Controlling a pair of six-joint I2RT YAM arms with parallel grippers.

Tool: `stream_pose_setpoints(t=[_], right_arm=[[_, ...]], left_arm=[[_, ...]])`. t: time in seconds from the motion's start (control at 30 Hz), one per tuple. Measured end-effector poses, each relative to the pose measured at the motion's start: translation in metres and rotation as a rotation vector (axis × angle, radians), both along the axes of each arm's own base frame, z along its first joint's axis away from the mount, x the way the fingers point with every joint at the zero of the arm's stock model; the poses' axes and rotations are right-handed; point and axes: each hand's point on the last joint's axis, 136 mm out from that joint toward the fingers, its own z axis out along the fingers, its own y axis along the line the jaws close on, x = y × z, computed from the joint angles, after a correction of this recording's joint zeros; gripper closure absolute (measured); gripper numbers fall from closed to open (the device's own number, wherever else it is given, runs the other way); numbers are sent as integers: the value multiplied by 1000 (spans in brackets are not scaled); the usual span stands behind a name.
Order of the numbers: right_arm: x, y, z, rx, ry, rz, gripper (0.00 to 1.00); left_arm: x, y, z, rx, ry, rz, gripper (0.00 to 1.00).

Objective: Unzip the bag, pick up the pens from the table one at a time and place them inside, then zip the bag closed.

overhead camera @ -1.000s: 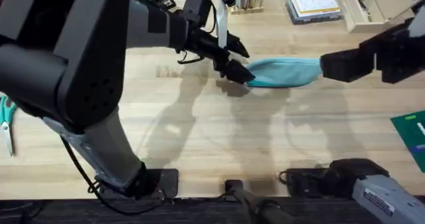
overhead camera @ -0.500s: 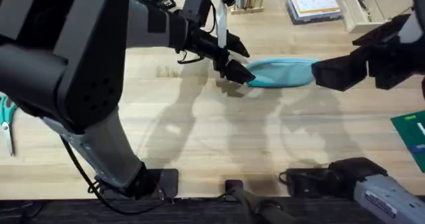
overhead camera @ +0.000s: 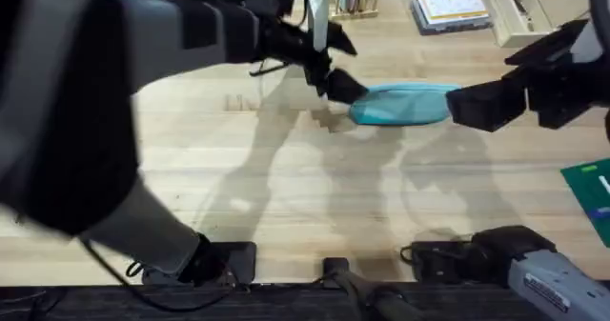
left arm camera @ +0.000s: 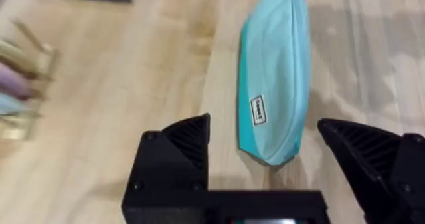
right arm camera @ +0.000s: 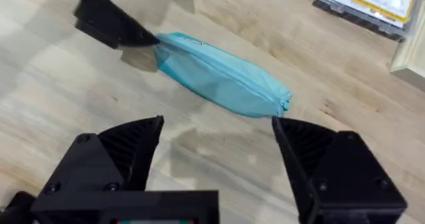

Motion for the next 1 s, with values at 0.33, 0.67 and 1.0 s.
stream_pose_setpoints(t=[0.33,0.67,1.0], right_arm=[[0,0,0,0,0,0,3],[0,0,0,0,0,0,3],[-2,5,0,0,1,21,3]], left_arm=[[-52,42,70,140,21,127,14],[-129,95,141,200,-108,242,12],[-184,138,189,123,-208,444,10]])
